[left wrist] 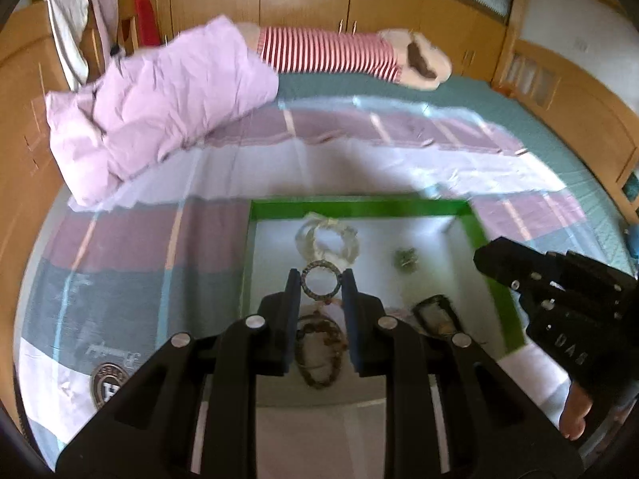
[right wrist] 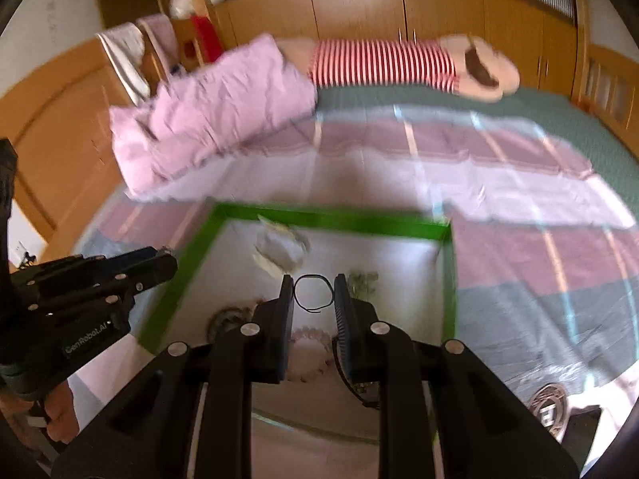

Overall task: Organize jewelry
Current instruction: 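Carry the silver ring into the green box with the left tool while the right drops the dark ring there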

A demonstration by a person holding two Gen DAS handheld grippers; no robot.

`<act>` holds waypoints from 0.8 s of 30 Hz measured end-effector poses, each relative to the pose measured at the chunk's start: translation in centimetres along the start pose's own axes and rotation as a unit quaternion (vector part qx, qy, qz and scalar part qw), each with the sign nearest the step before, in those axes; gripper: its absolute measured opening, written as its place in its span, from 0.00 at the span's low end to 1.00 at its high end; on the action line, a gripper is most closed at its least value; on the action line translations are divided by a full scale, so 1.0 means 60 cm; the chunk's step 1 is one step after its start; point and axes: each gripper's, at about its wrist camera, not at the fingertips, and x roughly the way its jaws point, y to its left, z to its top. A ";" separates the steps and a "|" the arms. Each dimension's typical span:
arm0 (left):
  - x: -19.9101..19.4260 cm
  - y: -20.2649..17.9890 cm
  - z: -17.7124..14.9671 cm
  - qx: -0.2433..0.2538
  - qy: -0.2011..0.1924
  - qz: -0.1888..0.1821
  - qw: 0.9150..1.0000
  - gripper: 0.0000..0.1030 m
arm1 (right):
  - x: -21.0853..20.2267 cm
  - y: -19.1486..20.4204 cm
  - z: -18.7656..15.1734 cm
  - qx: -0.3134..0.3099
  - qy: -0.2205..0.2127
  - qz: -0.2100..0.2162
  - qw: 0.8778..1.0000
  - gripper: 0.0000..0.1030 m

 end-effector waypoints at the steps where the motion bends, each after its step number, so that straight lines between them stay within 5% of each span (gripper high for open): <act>1: 0.014 0.002 -0.007 -0.005 0.010 -0.002 1.000 0.20 | 0.022 -0.004 -0.009 0.003 0.014 -0.002 1.000 0.20; 7: 0.084 0.011 -0.034 -0.016 0.050 -0.004 0.999 0.21 | 0.078 -0.007 -0.046 0.009 0.050 -0.001 0.999 0.20; 17: 0.122 0.030 -0.015 -0.038 0.063 0.010 0.997 0.21 | 0.115 0.005 -0.034 -0.006 0.063 -0.010 0.998 0.20; 18: 0.126 0.031 -0.015 -0.039 0.067 0.013 0.997 0.23 | 0.118 0.006 -0.034 -0.010 0.068 -0.009 0.998 0.26; 20: 0.123 0.033 -0.018 -0.043 0.064 0.022 0.997 0.52 | 0.106 0.005 -0.036 -0.010 0.063 -0.014 0.998 0.41; 23: 0.086 0.032 -0.027 -0.038 0.038 0.030 0.998 0.52 | 0.060 -0.002 -0.035 -0.004 0.038 -0.015 0.999 0.49; 24: 0.069 0.030 -0.031 -0.036 0.030 0.031 0.998 0.53 | 0.041 -0.005 -0.035 -0.002 0.028 -0.021 0.999 0.58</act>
